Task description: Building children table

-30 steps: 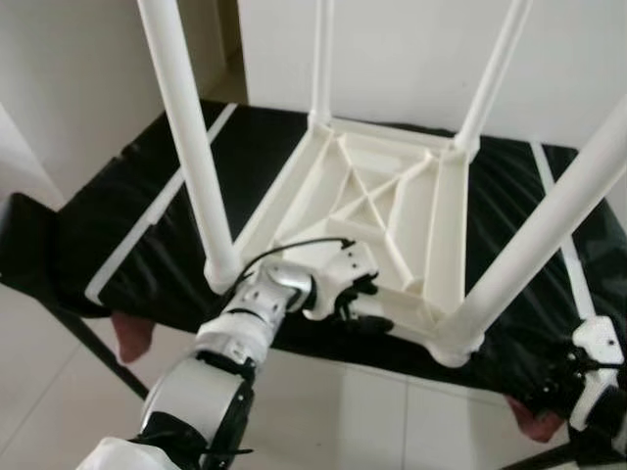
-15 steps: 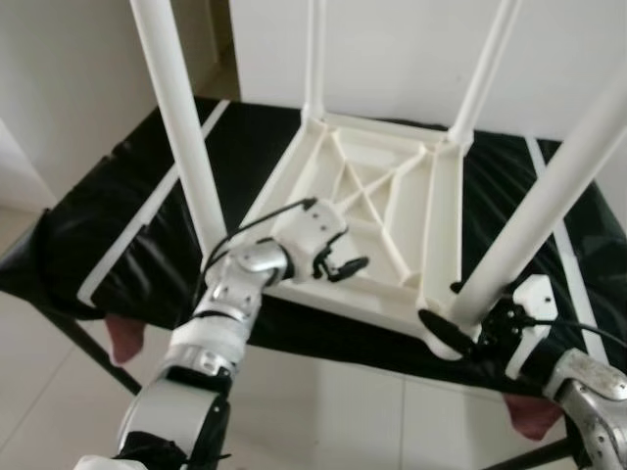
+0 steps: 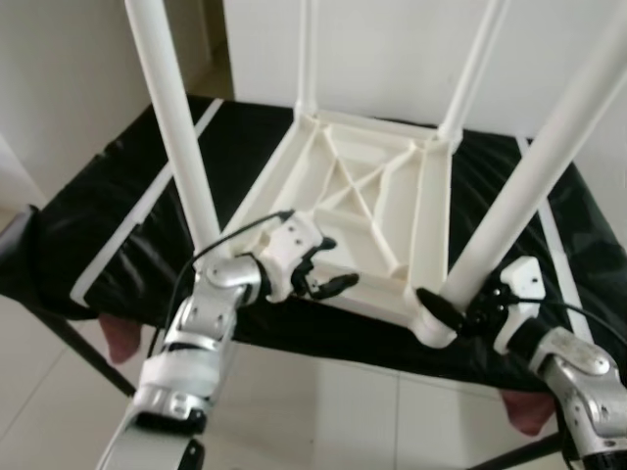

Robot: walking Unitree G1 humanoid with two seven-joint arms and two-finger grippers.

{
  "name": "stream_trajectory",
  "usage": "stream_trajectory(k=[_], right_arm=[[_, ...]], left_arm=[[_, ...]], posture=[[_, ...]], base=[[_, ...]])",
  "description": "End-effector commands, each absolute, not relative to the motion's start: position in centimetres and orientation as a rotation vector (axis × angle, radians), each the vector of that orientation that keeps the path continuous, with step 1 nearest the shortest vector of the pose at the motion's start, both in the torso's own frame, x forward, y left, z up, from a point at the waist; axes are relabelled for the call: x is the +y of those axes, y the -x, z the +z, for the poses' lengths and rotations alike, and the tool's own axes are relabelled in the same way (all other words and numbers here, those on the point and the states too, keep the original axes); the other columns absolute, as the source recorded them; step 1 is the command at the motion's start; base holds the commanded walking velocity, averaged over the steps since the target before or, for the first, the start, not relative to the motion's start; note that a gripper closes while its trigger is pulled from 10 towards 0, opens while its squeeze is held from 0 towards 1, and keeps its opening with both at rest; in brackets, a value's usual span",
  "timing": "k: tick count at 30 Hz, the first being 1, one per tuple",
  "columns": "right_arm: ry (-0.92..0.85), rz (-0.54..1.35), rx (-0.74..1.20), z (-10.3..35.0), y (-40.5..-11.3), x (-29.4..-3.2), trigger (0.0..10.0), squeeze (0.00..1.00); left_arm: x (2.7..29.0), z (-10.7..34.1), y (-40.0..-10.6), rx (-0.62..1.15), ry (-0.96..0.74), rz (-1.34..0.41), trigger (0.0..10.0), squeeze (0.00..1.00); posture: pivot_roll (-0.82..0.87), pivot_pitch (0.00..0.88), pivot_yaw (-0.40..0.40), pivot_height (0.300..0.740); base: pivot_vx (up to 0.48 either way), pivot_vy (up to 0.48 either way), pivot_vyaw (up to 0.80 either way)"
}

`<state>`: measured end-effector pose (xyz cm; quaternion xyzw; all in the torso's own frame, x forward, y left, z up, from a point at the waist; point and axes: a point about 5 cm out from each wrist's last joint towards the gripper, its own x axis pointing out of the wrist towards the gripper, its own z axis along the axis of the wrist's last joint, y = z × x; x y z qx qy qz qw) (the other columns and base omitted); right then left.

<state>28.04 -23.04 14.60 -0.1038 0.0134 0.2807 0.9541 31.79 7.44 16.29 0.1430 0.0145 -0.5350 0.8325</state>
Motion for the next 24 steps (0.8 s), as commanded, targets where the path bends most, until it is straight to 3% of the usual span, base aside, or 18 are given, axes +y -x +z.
stream_trajectory(k=[1, 13, 24], right_arm=[[0.215, 0.532, 0.05, 14.1, -28.9, -23.4, 10.0, 0.0], [0.21, 0.495, -0.003, 15.0, -30.3, -23.7, 10.0, 0.0], [0.16, 0.486, -0.069, 14.7, -28.0, -23.2, 10.0, 0.0]], left_arm=[[7.3, 16.4, -31.0, 0.032, -0.276, -1.135, 10.0, 0.0], [7.4, 16.0, -30.5, 0.035, -0.209, -1.011, 10.0, 0.0], [5.1, 16.6, -29.2, 0.007, -0.133, -1.008, 10.0, 0.0]], posture=[[0.02, 0.038, -0.06, 0.74], [0.02, 0.041, -0.078, 0.74], [0.01, 0.04, -0.026, 0.74]], base=[[0.0, 0.0, 0.0], [0.0, 0.0, 0.0], [0.0, 0.0, 0.0]])
